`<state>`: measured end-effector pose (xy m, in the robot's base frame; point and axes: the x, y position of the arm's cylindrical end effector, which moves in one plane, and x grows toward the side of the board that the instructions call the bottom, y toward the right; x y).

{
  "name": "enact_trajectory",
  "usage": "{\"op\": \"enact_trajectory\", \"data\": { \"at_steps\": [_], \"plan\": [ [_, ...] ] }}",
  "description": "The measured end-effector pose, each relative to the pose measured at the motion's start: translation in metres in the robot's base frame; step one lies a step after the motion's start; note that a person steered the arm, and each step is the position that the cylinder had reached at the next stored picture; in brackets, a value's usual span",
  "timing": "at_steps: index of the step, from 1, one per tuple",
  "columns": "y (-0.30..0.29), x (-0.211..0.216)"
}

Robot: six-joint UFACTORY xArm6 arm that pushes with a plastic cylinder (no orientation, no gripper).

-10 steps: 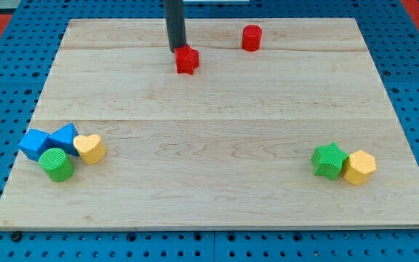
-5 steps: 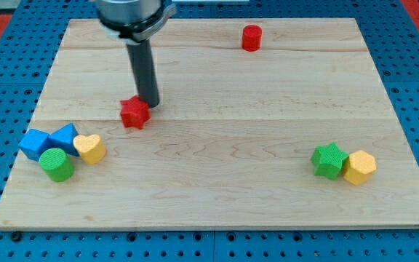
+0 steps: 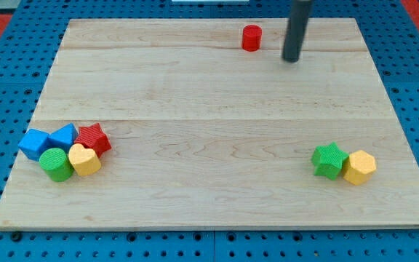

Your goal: Push the red circle into the blue triangle

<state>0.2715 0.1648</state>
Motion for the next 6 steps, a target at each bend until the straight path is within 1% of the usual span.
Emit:
{"op": "enact_trajectory", "data": {
  "at_steps": [1,2,3,4,5,6],
  "plan": [
    [0.008,-0.047],
    [-0.079,-0.03],
    [-0.178,-0.005],
    [-0.233,0.024],
    [-0.289,0.101],
    [-0.342,0.153]
  ]
}}
